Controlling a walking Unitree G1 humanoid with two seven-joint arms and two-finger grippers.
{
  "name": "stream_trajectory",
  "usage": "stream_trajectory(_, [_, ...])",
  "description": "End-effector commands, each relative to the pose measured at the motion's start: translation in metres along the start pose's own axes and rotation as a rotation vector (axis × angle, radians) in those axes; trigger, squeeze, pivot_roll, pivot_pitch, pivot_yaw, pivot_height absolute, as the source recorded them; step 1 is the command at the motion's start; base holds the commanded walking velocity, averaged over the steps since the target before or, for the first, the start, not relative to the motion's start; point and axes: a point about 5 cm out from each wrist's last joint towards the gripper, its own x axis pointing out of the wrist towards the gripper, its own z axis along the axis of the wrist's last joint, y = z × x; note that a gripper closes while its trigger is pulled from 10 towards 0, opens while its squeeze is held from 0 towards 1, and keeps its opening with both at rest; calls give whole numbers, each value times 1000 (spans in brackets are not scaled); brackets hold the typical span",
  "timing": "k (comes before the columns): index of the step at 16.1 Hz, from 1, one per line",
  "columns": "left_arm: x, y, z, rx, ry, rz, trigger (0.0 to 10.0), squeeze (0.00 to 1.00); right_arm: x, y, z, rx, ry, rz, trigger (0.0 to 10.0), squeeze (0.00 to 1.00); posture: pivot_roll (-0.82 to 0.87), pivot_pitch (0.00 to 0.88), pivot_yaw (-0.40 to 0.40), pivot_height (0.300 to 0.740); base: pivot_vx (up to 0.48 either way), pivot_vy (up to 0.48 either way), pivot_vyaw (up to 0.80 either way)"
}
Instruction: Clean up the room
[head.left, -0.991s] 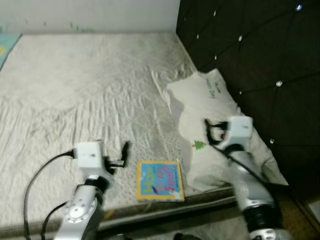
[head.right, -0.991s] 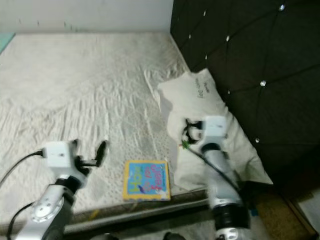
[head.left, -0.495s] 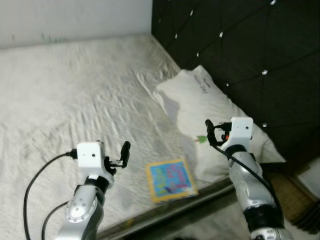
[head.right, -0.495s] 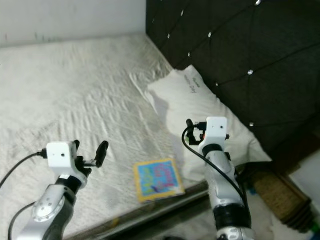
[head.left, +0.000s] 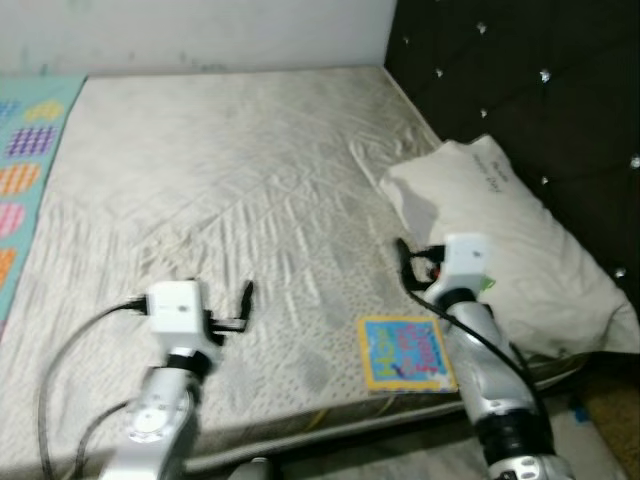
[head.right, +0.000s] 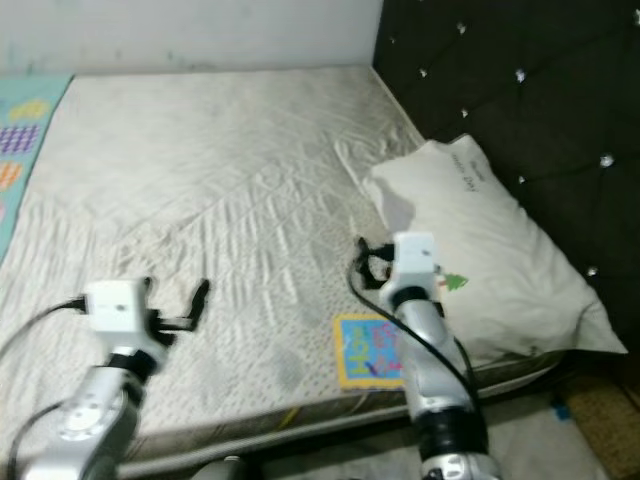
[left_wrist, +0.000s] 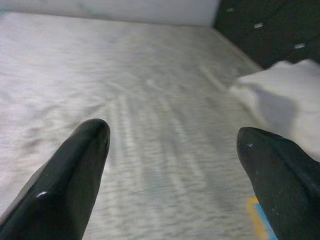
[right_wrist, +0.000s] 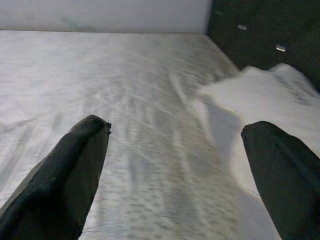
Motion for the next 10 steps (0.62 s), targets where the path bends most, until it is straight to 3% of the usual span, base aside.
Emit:
stream_trajectory(1, [-1,-1,-3,-1,8,5,10000,0,-1,-4,0,-15,-4,-3,10000,0,43,131,-33,740,0,0,725])
stream_trajectory(5, [0,0,-3,-2,7,0,10000,0,-1,-1,1,-13,-10,1,10000,0,43,131,-33,740,0,0,683])
stream_trajectory(10, [0,0,-4,-17,6,-8,10000,0,-1,-1,0,-13,-8,3,10000,0,43,131,-33,740,0,0,0])
